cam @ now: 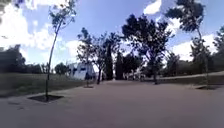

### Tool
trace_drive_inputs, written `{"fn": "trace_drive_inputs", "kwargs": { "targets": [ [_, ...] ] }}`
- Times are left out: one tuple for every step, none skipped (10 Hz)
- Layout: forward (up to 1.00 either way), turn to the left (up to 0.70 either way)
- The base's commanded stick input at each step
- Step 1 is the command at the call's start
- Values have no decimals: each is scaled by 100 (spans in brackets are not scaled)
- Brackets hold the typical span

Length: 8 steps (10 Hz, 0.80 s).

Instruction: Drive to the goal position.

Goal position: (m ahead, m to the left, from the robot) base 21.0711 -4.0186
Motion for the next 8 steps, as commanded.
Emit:
{"fn": "trace_drive_inputs", "kwargs": {
  "targets": [
    [85,-29],
    [85,-34],
    [85,-34],
    [85,-23],
    [85,-1],
    [85,0],
    [85,-21],
    [85,-34]
  ]
}}
